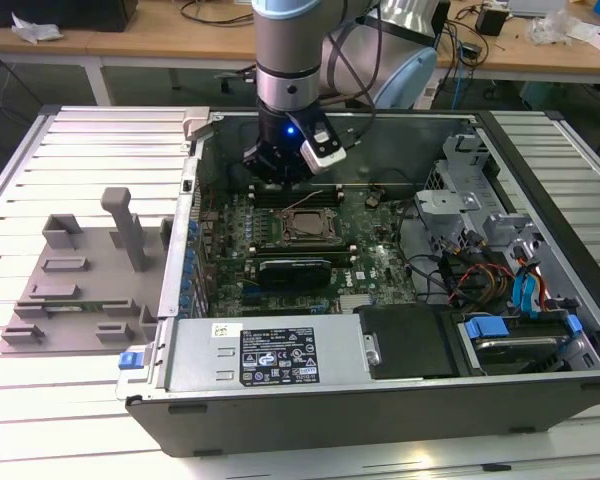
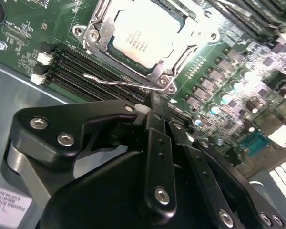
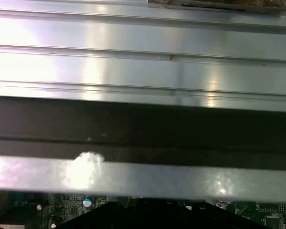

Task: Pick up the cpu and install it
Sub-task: 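Install the first cpu locking lever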

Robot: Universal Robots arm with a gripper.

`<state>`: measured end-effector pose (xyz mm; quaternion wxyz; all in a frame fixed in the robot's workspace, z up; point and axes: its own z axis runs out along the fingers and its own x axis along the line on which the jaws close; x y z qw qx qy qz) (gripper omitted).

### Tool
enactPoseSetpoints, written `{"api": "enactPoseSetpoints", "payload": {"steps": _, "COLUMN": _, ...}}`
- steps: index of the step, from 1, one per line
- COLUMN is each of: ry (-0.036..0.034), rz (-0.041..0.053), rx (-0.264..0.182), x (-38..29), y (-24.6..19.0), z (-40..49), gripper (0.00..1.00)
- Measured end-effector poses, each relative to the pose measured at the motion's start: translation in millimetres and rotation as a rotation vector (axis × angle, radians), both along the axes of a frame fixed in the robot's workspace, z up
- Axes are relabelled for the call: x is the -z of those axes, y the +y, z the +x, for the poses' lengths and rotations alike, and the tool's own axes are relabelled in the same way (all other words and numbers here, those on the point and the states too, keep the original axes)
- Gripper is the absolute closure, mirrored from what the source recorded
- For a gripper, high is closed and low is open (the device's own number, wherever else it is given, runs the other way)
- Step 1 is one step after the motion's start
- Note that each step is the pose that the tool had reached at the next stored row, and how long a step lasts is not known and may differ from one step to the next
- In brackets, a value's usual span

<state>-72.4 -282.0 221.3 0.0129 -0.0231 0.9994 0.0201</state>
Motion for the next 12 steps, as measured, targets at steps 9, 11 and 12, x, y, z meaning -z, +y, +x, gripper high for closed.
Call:
{"api": "enactPoseSetpoints", "payload": {"steps": 9, "ry": 0.0002, "rz": 0.0002, "rx": -0.022, "x": 5.5, "y": 1.0, "z": 10.3, "gripper": 0.89}}
{"api": "enactPoseSetpoints", "payload": {"steps": 11, "ry": 0.0006, "rz": 0.0, "rx": -0.025, "x": 6.1, "y": 1.0, "z": 12.7, "gripper": 0.89}}
{"api": "enactPoseSetpoints", "payload": {"steps": 12, "ry": 0.0008, "rz": 0.0, "rx": -0.026, "x": 6.4, "y": 1.0, "z": 14.4, "gripper": 0.89}}
